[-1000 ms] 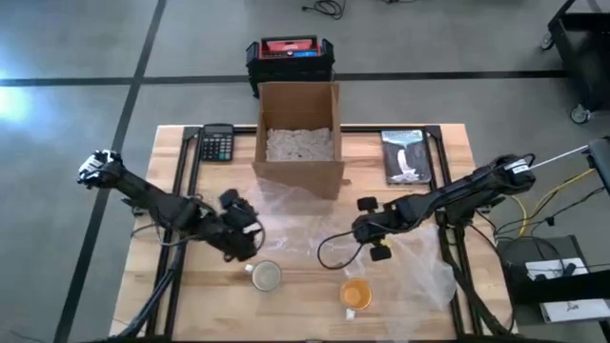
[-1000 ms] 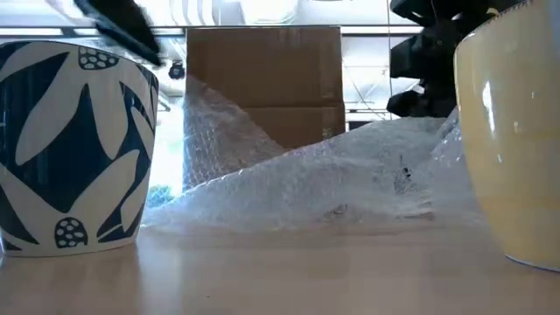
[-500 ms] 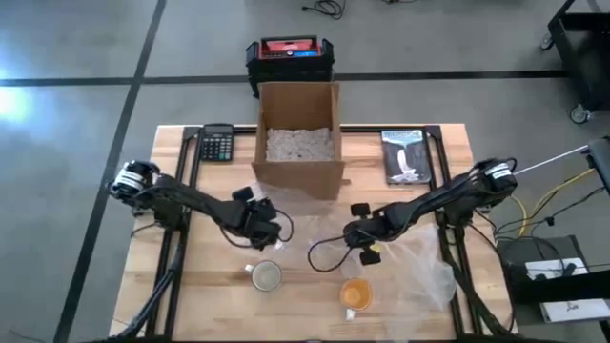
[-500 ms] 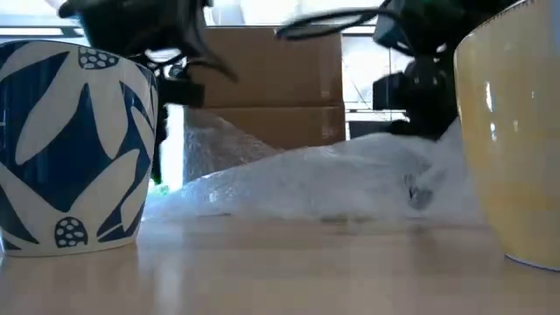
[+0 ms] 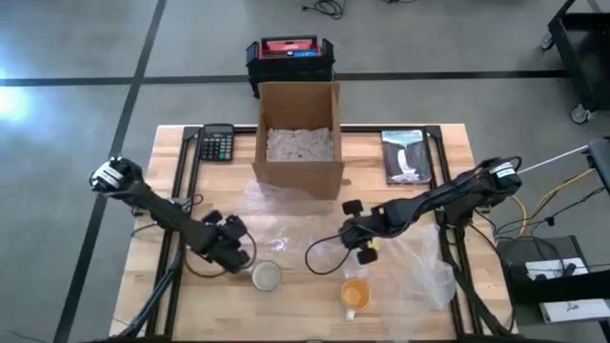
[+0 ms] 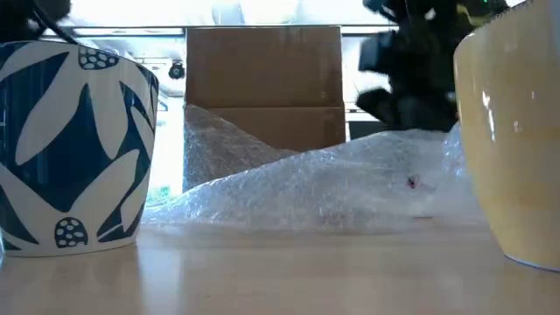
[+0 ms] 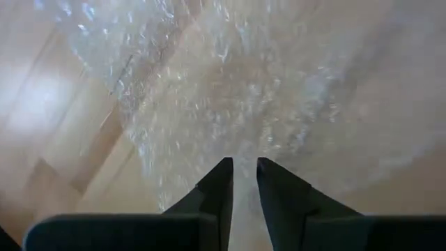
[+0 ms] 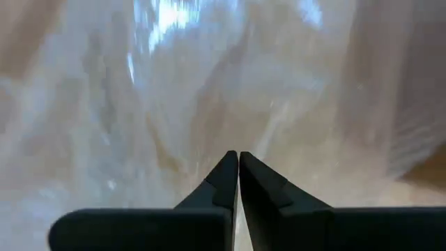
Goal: Wrap mug
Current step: Wrap the blue mug with bubble wrap
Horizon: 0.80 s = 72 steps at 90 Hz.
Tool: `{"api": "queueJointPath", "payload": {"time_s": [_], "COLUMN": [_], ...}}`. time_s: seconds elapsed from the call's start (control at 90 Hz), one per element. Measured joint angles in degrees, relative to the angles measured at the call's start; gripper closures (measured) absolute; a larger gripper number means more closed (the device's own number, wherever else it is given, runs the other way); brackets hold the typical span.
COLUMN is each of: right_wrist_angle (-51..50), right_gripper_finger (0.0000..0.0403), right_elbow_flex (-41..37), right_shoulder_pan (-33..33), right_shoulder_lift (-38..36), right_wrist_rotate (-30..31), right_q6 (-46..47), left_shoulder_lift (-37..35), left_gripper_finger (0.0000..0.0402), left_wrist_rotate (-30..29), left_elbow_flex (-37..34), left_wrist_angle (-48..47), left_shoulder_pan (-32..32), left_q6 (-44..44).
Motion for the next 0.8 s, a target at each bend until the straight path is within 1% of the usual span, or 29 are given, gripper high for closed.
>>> {"api": "queueJointPath", "payload": {"time_s": [0.133, 0.178, 0.233, 0.322, 0.433, 0.522, 0.578, 0.633, 0.711, 0.8], "right_wrist_angle": [-2.45, -2.64, -2.30, -3.60, -11.44, -14.07, -14.37, -12.63, -9.30, -7.94], "right_gripper_finger": [0.0403, 0.0403, 0.0403, 0.0396, 0.0367, 0.0332, 0.0307, 0.0284, 0.0257, 0.0235], "right_elbow_flex": [4.38, 5.04, 5.27, 4.54, 3.57, 3.08, 2.34, 1.30, -0.62, -2.87], "right_shoulder_pan": [-0.51, -0.89, -1.58, -2.52, -2.33, -1.79, -1.21, -0.47, 0.41, 1.53], "right_shoulder_lift": [-0.17, -0.17, -0.17, 0.07, 0.20, 0.10, 0.10, 0.12, 0.81, 1.06], "right_wrist_rotate": [0.07, 0.09, -0.07, -1.28, -6.28, -9.71, -10.35, -9.57, -8.84, -8.53], "right_q6": [0.06, 0.86, 3.94, 12.07, 21.22, 28.92, 31.79, 32.62, 33.16, 33.07], "left_shoulder_lift": [-4.08, -5.20, -6.47, -8.23, -8.66, -7.96, -7.12, -6.02, -4.57, -3.52], "left_gripper_finger": [0.0327, 0.0319, 0.0311, 0.0300, 0.0293, 0.0295, 0.0299, 0.0305, 0.0314, 0.0326], "left_wrist_rotate": [-1.03, -3.30, -7.43, -13.35, -15.49, -15.66, -15.57, -15.11, -11.96, -6.47], "left_elbow_flex": [-4.03, -5.29, -6.41, -7.84, -9.17, -10.85, -12.40, -13.79, -15.47, -17.23], "left_wrist_angle": [1.89, 2.84, 6.63, 14.41, 22.24, 27.50, 29.73, 30.80, 32.10, 31.69], "left_shoulder_pan": [-0.57, -0.61, -0.50, 0.04, 2.84, 6.75, 9.59, 12.70, 16.08, 17.25], "left_q6": [-1.53, -0.93, 0.52, 6.62, 16.10, 23.63, 27.23, 29.53, 30.94, 29.14]}}
